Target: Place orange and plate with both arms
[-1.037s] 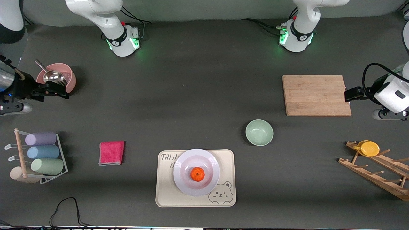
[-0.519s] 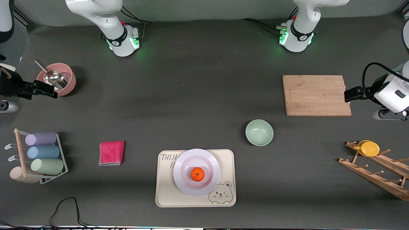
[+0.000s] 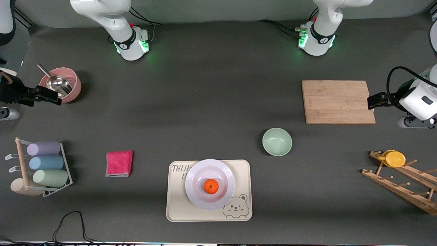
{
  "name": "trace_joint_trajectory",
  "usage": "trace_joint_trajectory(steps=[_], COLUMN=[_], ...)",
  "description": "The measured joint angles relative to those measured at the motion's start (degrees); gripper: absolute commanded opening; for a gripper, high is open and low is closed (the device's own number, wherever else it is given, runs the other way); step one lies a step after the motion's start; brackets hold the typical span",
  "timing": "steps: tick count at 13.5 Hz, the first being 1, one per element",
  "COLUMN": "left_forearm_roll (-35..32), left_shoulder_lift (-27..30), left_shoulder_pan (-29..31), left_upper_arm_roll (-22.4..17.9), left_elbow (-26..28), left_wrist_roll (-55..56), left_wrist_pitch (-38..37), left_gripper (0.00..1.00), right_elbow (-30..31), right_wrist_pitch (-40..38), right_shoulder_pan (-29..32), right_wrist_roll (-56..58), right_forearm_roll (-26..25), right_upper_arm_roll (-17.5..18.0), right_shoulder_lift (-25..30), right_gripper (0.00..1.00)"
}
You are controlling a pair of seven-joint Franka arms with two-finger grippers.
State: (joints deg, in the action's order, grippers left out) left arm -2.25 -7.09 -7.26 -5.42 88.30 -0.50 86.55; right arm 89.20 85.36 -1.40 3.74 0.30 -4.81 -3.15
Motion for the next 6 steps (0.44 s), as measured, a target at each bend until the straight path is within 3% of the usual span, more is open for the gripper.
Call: trace_joint_trajectory(steps=[6], left_forearm_roll=[0.03], left_shoulder_lift=[0.10], left_shoulder_pan=[0.22], left_upper_arm_roll=[0.17], left_elbow=[-1.20], left_wrist_roll=[0.04], left_wrist_pitch=[-0.31], left_gripper=[1.00], right_elbow=[0.00], right_wrist_pitch=[0.00], right_shoulder_pan=[0.00], right_wrist_roll=[0.00], right_forearm_roll=[-0.07], right_upper_arm_roll=[0.00], right_shoulder_lift=[0.00], right_gripper=[1.00])
